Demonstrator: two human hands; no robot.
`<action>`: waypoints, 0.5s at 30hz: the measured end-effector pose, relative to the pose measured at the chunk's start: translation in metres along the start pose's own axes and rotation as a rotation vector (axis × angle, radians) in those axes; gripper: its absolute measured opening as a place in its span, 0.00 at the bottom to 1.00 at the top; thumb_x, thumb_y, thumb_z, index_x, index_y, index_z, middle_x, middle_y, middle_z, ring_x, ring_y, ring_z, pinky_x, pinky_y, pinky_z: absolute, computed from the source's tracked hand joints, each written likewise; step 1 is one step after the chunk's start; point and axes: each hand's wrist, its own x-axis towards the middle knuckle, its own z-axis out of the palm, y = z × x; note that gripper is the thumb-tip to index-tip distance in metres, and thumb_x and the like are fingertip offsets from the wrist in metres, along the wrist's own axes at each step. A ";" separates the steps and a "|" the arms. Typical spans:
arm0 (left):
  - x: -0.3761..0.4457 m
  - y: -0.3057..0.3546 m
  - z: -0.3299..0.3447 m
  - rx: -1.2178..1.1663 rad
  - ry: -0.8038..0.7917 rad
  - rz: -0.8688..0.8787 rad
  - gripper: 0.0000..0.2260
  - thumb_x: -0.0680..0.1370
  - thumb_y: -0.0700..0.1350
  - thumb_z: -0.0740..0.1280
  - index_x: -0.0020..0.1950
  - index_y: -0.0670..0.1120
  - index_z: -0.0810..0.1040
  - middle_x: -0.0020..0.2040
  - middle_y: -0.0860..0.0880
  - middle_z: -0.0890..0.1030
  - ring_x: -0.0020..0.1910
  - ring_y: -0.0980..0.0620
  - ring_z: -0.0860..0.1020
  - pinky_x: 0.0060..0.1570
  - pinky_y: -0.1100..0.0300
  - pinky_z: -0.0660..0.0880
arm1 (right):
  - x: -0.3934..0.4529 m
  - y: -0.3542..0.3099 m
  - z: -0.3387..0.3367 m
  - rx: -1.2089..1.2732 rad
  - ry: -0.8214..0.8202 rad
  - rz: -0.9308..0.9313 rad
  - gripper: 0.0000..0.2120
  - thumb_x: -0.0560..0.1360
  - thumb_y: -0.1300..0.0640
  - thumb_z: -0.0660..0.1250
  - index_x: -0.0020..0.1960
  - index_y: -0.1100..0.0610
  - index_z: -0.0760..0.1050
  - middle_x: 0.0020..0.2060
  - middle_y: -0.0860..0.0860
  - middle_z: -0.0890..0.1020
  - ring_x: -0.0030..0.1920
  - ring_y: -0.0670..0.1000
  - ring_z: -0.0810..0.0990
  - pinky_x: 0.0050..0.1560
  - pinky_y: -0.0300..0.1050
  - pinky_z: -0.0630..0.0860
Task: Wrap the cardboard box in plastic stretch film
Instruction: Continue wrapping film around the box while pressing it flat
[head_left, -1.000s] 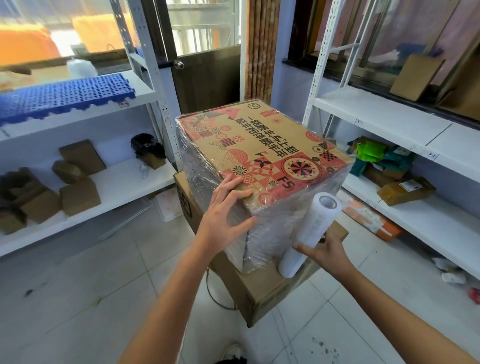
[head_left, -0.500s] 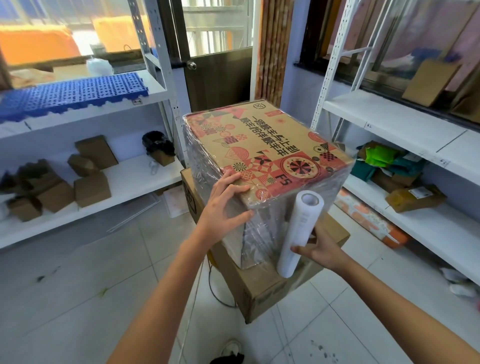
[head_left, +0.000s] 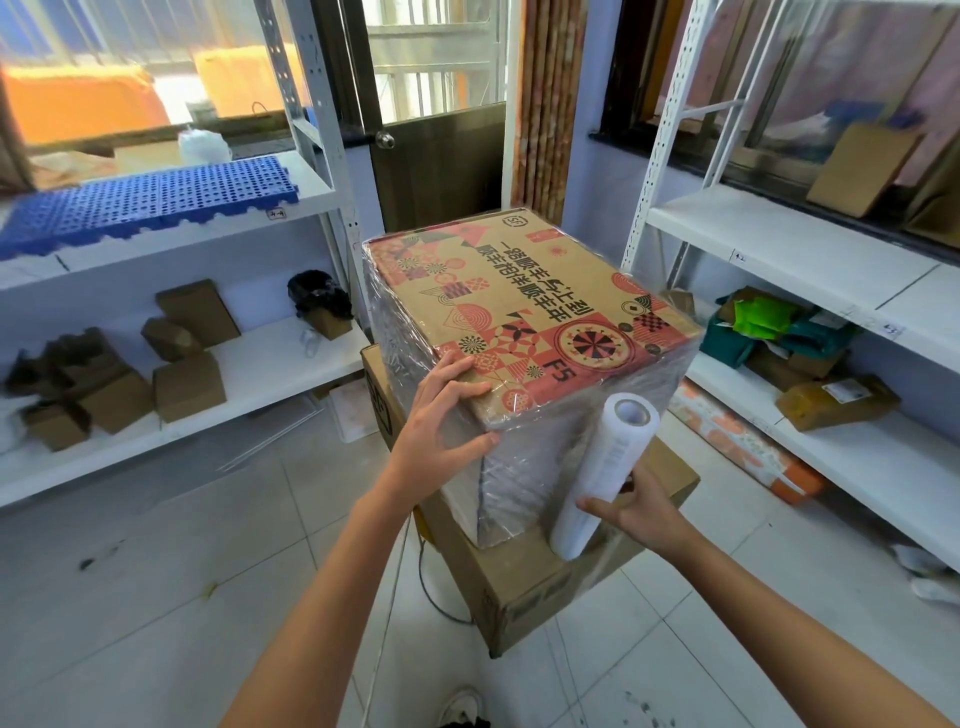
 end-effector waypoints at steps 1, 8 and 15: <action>0.000 0.000 -0.001 -0.005 0.000 0.001 0.20 0.71 0.49 0.72 0.60 0.58 0.71 0.71 0.55 0.64 0.76 0.55 0.52 0.72 0.50 0.52 | 0.000 0.000 0.001 0.009 0.011 -0.006 0.26 0.66 0.57 0.78 0.59 0.58 0.72 0.51 0.47 0.80 0.51 0.43 0.78 0.43 0.30 0.74; 0.002 0.001 0.007 -0.023 0.044 0.014 0.21 0.69 0.45 0.73 0.60 0.55 0.72 0.70 0.53 0.65 0.76 0.51 0.54 0.73 0.44 0.54 | -0.003 0.003 0.003 0.028 -0.085 -0.023 0.27 0.66 0.56 0.78 0.61 0.53 0.71 0.54 0.43 0.78 0.54 0.37 0.76 0.46 0.26 0.72; 0.001 0.005 0.014 -0.078 0.086 0.022 0.19 0.69 0.50 0.71 0.58 0.50 0.73 0.69 0.51 0.66 0.75 0.50 0.56 0.72 0.51 0.55 | -0.001 0.009 -0.007 0.063 -0.168 0.044 0.31 0.68 0.61 0.76 0.66 0.56 0.66 0.56 0.45 0.76 0.56 0.38 0.74 0.45 0.26 0.73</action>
